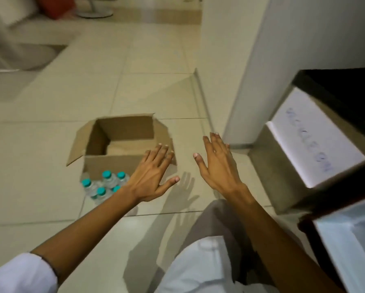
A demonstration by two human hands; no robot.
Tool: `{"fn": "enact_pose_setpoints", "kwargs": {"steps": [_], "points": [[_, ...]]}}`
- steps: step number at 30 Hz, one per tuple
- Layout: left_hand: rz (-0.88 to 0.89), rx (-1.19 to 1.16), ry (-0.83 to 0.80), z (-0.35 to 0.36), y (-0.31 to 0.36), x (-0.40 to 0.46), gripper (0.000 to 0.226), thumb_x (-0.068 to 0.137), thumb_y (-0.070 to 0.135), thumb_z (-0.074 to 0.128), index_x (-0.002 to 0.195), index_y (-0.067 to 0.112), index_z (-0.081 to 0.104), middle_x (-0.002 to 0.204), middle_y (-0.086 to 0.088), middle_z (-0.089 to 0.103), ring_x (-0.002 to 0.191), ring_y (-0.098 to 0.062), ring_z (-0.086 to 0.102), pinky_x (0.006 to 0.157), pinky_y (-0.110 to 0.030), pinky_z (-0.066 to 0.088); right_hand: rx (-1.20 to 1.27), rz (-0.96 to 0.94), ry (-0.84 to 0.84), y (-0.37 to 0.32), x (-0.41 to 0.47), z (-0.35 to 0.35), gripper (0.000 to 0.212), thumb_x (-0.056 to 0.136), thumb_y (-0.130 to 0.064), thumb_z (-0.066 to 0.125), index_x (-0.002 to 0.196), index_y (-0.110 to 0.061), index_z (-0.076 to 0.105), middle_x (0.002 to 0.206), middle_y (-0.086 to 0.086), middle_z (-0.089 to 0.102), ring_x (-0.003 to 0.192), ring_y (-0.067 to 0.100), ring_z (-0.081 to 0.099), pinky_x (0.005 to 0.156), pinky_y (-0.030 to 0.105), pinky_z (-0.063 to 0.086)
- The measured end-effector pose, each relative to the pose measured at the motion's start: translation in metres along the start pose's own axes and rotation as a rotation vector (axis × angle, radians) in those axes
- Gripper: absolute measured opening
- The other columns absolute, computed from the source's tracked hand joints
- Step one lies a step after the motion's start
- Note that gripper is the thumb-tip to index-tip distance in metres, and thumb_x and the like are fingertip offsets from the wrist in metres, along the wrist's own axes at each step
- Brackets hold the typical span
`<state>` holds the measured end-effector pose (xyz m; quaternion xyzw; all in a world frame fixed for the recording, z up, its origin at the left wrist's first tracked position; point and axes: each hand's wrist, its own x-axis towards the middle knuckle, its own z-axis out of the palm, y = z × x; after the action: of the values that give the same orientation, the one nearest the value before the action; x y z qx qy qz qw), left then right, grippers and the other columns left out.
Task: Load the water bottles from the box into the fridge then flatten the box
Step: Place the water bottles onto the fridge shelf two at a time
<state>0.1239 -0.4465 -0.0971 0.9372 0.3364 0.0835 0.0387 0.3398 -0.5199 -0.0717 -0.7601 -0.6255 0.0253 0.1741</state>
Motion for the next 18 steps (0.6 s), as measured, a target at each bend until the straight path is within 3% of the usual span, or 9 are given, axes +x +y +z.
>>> {"fn": "enact_pose_setpoints", "kwargs": {"steps": [9,13,18], "points": [[-0.482,-0.017,-0.144,0.052,-0.053,-0.106,0.088,0.088,0.072,0.009,0.155,0.015,0.007,0.162,-0.008,-0.001,0.150,-0.027,-0.005,0.120,-0.047,0.002,0.048,-0.312,-0.196,-0.099,0.024,0.086,0.065,0.102,-0.049,0.031,0.154,-0.012,0.023,0.162,0.012,0.018,0.151,0.025,0.011,0.121,0.044,0.008],[-0.594,-0.009,-0.185,0.073,-0.067,-0.124,0.094,0.084,0.074,-0.005,0.155,0.014,0.010,0.162,-0.013,0.008,0.150,-0.031,0.006,0.120,-0.049,0.014,0.042,-0.400,-0.334,-0.130,0.033,0.125,0.061,0.103,-0.038,0.037,0.155,-0.013,0.018,0.163,0.010,0.014,0.151,0.025,0.010,0.123,0.044,0.012],[-0.669,-0.028,-0.218,0.088,-0.071,-0.118,0.073,0.098,0.053,0.037,0.154,0.014,0.013,0.161,-0.011,0.015,0.147,-0.031,0.017,0.120,-0.042,0.021,-0.052,-0.511,-0.486,-0.148,0.052,0.167,0.075,0.094,-0.008,0.059,0.156,-0.015,0.017,0.164,0.007,0.009,0.151,0.024,0.007,0.122,0.043,0.018]]}}
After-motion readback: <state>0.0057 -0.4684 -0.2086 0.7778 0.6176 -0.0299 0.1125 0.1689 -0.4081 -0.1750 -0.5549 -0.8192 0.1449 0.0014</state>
